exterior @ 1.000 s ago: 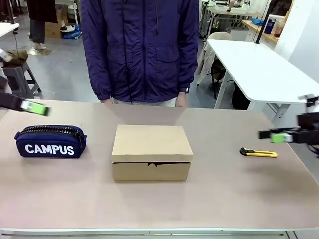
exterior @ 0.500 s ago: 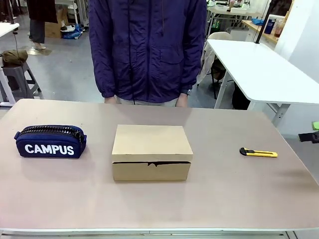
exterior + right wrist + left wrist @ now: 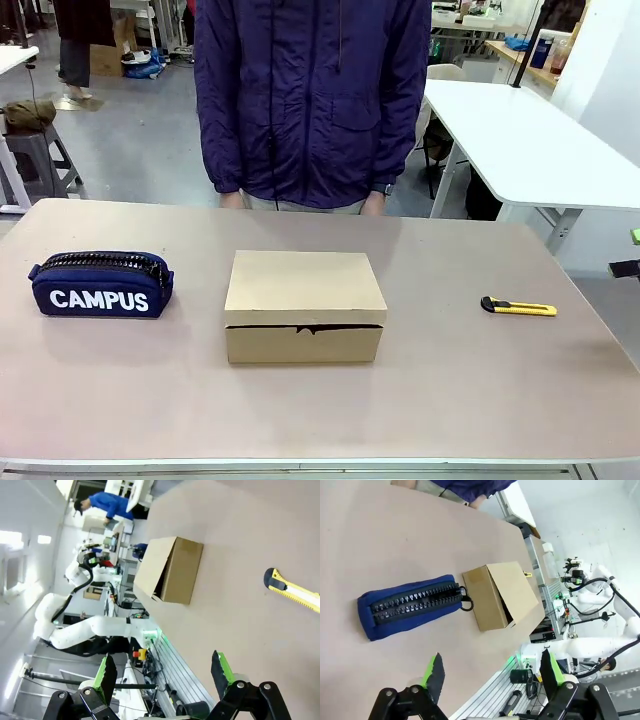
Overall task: Pack the item into the box.
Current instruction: Close the Mailer Box.
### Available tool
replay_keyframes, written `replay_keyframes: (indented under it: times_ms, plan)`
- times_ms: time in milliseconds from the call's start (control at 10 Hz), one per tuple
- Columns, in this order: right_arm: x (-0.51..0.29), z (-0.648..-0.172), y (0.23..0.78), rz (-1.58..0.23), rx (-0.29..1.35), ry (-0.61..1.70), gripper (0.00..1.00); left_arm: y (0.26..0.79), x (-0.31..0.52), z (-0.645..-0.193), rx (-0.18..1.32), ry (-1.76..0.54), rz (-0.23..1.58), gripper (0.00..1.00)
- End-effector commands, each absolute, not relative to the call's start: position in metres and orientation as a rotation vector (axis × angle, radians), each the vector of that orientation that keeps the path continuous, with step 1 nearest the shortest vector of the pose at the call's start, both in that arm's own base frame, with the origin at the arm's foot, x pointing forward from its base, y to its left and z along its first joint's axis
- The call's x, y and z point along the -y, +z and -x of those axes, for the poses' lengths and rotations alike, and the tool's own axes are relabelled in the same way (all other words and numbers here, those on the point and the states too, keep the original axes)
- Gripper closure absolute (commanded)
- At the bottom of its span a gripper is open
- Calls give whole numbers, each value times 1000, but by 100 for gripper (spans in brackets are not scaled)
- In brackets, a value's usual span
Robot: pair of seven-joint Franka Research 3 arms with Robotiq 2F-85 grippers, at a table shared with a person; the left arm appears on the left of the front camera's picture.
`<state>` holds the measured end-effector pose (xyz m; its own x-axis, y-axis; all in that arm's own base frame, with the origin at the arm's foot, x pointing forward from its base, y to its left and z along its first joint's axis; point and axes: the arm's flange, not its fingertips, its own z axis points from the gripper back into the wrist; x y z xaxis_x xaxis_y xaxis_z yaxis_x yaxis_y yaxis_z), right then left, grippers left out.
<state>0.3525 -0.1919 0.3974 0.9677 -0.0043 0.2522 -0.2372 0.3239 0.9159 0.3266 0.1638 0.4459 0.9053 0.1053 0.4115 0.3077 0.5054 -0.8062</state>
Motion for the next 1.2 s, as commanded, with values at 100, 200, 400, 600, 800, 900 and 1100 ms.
replay_keyframes:
  times_ms: [100, 200, 400, 600, 800, 900, 1100]
  plan:
    - [190, -351, 395, -1255, 238, 185, 0, 453, -163, -324, 461, -131, 1051, 0]
    - [190, -351, 395, -1255, 238, 185, 0, 453, -163, -324, 461, -131, 1051, 0]
    - [190, -351, 395, -1255, 238, 185, 0, 453, -163, -324, 461, -131, 1051, 0]
    - [190, -351, 395, -1255, 238, 185, 0, 453, -163, -324, 461, -131, 1051, 0]
    - [190, -351, 395, -1255, 238, 185, 0, 453, -163, -324, 461, -131, 1051, 0]
    - [190, -351, 395, -1255, 238, 185, 0, 453, -163, -324, 461, -131, 1051, 0]
    - [190, -351, 395, -1255, 238, 185, 0, 453, -163, -324, 461, -131, 1051, 0]
